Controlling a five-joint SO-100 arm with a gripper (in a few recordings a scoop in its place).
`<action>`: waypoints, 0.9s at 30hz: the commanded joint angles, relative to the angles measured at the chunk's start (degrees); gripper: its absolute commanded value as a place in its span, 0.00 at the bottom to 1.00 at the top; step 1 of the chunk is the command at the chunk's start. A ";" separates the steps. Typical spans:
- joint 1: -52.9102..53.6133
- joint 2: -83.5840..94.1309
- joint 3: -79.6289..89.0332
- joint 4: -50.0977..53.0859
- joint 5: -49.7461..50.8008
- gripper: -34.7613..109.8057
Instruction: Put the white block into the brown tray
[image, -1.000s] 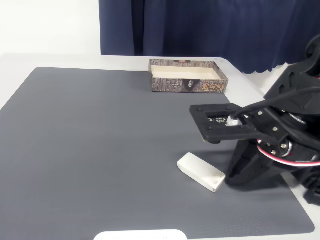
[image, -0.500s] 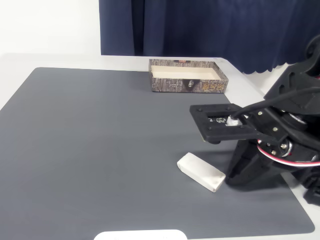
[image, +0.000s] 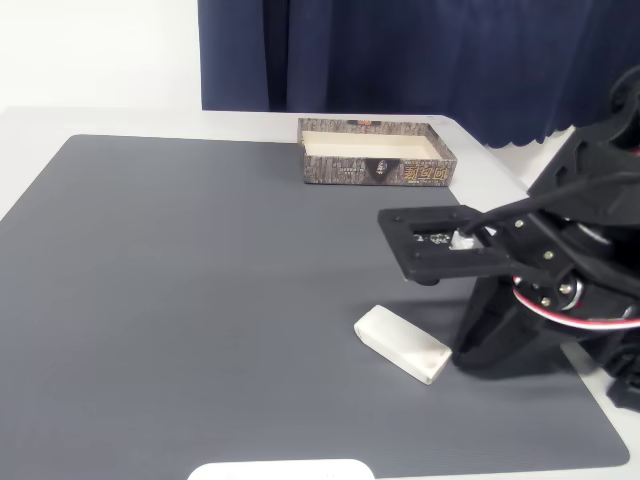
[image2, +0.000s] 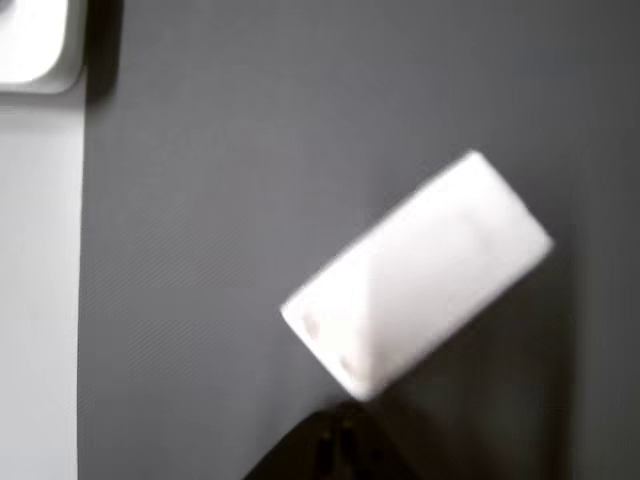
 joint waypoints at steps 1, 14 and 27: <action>0.88 -8.96 -7.38 0.97 -1.93 0.24; 0.62 -34.37 -24.87 -3.69 -5.27 0.24; 1.32 -48.16 -31.82 -9.58 6.94 0.24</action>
